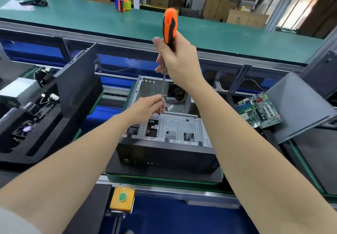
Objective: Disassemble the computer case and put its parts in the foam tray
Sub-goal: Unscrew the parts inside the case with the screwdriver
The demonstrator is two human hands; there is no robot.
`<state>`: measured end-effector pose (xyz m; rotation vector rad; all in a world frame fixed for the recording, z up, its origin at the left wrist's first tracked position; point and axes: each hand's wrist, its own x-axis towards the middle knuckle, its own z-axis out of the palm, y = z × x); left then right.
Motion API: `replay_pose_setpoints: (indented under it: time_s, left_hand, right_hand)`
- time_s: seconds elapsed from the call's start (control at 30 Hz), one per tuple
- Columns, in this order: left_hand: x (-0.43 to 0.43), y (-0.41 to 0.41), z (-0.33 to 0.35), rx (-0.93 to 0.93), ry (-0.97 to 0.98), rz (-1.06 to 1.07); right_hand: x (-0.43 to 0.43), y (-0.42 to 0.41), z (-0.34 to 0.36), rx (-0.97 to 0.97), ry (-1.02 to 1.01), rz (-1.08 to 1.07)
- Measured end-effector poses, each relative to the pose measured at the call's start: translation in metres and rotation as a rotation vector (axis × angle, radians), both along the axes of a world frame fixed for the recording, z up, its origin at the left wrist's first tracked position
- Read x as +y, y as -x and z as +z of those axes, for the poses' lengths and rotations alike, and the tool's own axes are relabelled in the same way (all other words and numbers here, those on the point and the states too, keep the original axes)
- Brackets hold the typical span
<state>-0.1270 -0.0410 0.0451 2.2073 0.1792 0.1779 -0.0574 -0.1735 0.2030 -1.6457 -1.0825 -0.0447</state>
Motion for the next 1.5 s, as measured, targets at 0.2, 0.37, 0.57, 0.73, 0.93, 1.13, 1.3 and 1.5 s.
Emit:
replay_pose_setpoints:
  time_s: [0.2,0.37,0.57,0.73,0.93,1.13,1.3,1.5]
  left_hand:
    - [0.022,-0.008,-0.009,0.008,0.029,-0.109]
    - [0.03,-0.01,-0.012,-0.013,0.017,-0.157]
    - [0.031,-0.015,-0.014,-0.043,0.07,-0.157]
    - [0.029,-0.018,-0.014,-0.048,0.103,-0.159]
    - [0.028,-0.02,-0.014,-0.034,0.098,-0.161]
    - [0.033,-0.019,-0.012,0.007,-0.024,-0.192]
    - [0.031,-0.026,-0.02,0.035,-0.195,-0.159]
    - [0.031,-0.033,-0.021,0.035,-0.28,-0.219]
  right_hand:
    - [0.022,-0.005,-0.006,0.003,0.046,-0.066]
    - [0.028,-0.012,-0.006,0.056,0.059,-0.114]
    - [0.027,-0.021,-0.005,0.057,0.084,-0.126]
    - [0.024,-0.028,-0.003,0.073,0.095,-0.112]
    - [0.022,-0.033,-0.003,0.08,0.111,-0.098]
    - [0.022,-0.037,0.0,0.101,0.168,-0.018]
    - [0.028,-0.039,0.004,0.191,0.149,0.034]
    - [0.053,-0.03,0.006,0.482,-0.232,-0.136]
